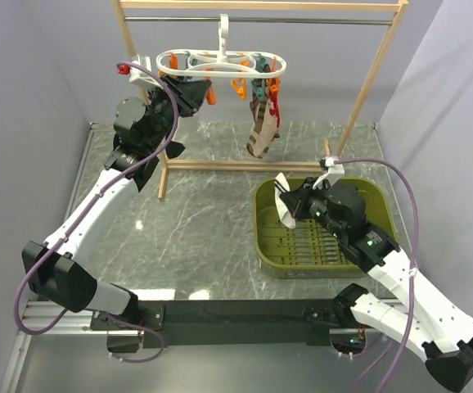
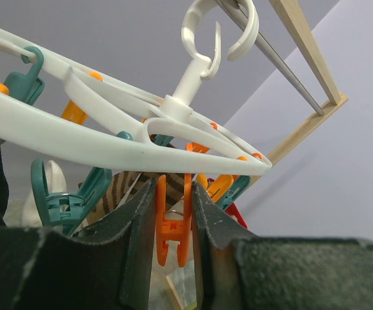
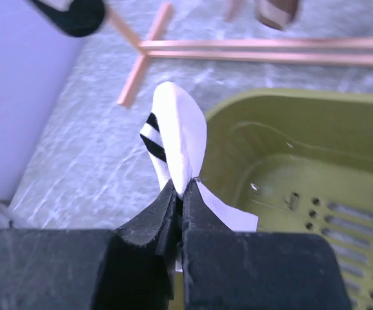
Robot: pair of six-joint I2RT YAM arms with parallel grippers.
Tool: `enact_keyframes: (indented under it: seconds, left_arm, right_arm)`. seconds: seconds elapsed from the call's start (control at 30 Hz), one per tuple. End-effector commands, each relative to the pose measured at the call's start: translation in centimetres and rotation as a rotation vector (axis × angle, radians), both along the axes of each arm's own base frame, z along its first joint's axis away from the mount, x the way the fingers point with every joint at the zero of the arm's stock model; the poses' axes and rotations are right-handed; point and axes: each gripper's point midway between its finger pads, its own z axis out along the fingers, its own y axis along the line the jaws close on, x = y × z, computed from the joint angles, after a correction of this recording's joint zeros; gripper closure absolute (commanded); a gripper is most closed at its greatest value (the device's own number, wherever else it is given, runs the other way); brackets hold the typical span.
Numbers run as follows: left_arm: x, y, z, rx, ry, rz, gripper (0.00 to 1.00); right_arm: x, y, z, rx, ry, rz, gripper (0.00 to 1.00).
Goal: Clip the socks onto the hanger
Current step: Pick up the sock from the bin, then clamp the sock onto the hanger.
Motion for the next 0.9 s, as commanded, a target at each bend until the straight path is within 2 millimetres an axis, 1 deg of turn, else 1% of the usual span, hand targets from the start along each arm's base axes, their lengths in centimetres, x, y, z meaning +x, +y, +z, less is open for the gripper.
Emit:
enact_keyframes:
  seconds: [0.0,0.03,0.07,0.1,0.13,0.17,0.2,0.23,0.27,0.3,0.33,0.4,0.43,0.47,0.5,0.57,0.6,0.63,0.67,0.7,0.8,0.87]
  left_arm:
    - [-2.4,0.0,3.6,-0.037,-0.103,-0.050,0.83]
    - [-2.5,-0.1,3.7,-0.041,-0.105,-0.054,0.83]
    - [-2.6,-0.2,3.7,-0.042,-0.108,-0.062,0.83]
    - [-2.7,-0.3,3.8,-0.042,-0.111,-0.066,0.83]
    - [-2.6,-0.3,3.8,-0.041,-0.112,-0.066,0.83]
    - [-2.7,-0.5,3.7,-0.039,-0.111,-0.070,0.83]
    - [-2.7,-0.6,3.7,-0.038,-0.112,-0.072,0.83]
    - [-2.7,-0.7,3.8,-0.038,-0.112,-0.074,0.83]
    - [-2.8,-0.8,3.8,-0.036,-0.115,-0.077,0.83]
    - [-2.9,-0.9,3.8,-0.033,-0.116,-0.076,0.83]
    - [-3.0,-1.0,3.9,-0.031,-0.119,-0.078,0.83]
    - [-3.0,-1.0,3.9,-0.024,-0.113,-0.071,0.83]
    - [-3.0,-1.0,4.0,-0.019,-0.116,-0.068,0.83]
    - [-3.2,-1.0,4.3,-0.017,-0.122,-0.068,0.83]
    - [-3.3,-0.8,4.5,-0.016,-0.129,-0.065,0.83]
    - [-3.4,-0.7,4.6,-0.009,-0.132,-0.057,0.83]
    - [-3.6,-0.6,4.8,-0.008,-0.137,-0.056,0.83]
    - [-3.7,-0.7,4.9,-0.007,-0.143,-0.061,0.83]
    - [-3.9,-0.7,4.9,-0.004,-0.146,-0.066,0.83]
    - [-3.9,-0.8,4.9,-0.004,-0.145,-0.071,0.83]
    - [-4.0,-0.9,4.6,-0.001,-0.134,-0.077,0.83]
    - [-4.0,-1.0,4.4,-0.006,-0.129,-0.079,0.83]
  right_arm:
    - [0.0,2.4,3.9,0.061,-0.140,0.135,1.00]
    - [0.4,2.9,4.2,0.055,-0.144,0.149,1.00]
    - [0.7,3.4,5.2,0.059,-0.173,0.169,1.00]
    - [1.1,3.9,6.9,0.056,-0.218,0.186,1.00]
    - [1.7,4.8,6.8,0.045,-0.215,0.210,1.00]
    - [2.3,5.4,7.5,0.046,-0.243,0.216,1.00]
    - [2.7,5.9,9.5,0.044,-0.289,0.225,1.00]
    - [3.8,6.8,8.8,0.021,-0.273,0.232,1.00]
    - [4.5,7.3,9.3,0.011,-0.285,0.231,1.00]
    - [4.8,8.1,11.2,0.007,-0.326,0.231,1.00]
    - [5.7,8.8,10.6,-0.017,-0.316,0.228,1.00]
    - [5.6,10.4,12.5,0.026,-0.370,0.295,1.00]
    - [5.6,10.9,12.9,0.050,-0.389,0.319,1.00]
    - [4.8,11.9,14.6,0.110,-0.449,0.380,1.00]
    - [4.6,12.3,15.2,0.146,-0.450,0.395,1.00]
    - [5.0,13.1,15.3,0.167,-0.427,0.414,1.00]
    - [5.1,13.5,15.9,0.181,-0.424,0.425,1.00]
    - [5.5,14.0,15.3,0.178,-0.407,0.432,1.00]
    - [5.5,14.2,15.6,0.193,-0.422,0.433,1.00]
    - [5.6,14.3,15.3,0.202,-0.412,0.432,1.00]
    - [6.2,14.3,15.1,0.155,-0.442,0.411,1.00]
    - [7.0,13.7,14.8,0.103,-0.467,0.358,1.00]
